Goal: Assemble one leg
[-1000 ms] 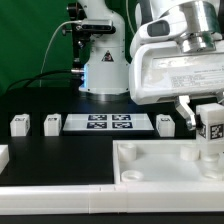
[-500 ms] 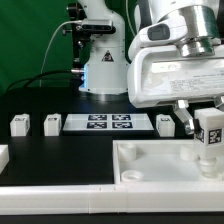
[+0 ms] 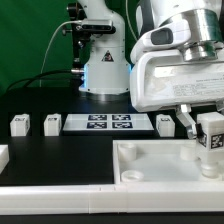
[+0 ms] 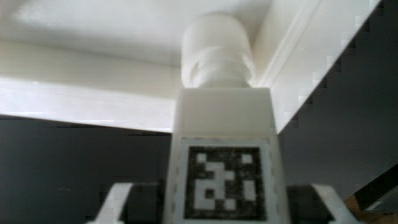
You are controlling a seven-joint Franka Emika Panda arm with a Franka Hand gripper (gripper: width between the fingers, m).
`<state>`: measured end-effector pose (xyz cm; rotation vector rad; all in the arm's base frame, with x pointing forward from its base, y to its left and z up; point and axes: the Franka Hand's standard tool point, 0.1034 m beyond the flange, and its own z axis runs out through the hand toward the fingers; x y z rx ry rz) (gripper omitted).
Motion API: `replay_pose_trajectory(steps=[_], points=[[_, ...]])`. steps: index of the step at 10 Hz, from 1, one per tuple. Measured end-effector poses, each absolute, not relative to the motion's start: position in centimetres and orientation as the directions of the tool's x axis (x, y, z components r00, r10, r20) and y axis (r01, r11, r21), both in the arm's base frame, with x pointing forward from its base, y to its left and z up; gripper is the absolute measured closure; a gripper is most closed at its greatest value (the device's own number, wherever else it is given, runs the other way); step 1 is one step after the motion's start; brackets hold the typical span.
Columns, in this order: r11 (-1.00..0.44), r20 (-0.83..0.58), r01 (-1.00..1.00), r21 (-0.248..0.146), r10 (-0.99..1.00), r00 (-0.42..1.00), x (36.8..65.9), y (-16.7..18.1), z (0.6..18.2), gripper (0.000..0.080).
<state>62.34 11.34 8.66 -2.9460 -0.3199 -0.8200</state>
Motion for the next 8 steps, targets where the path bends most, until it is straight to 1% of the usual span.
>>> replay_pose_trajectory(steps=[6, 8], points=[[-0.976, 0.51, 0.216, -0.01, 0.181, 0.841, 62.4, 11.3, 7.3, 0.0505], [-0.977, 0.541, 0.214, -0.004, 0.178, 0.822, 62.6, 11.4, 7.3, 0.0505]])
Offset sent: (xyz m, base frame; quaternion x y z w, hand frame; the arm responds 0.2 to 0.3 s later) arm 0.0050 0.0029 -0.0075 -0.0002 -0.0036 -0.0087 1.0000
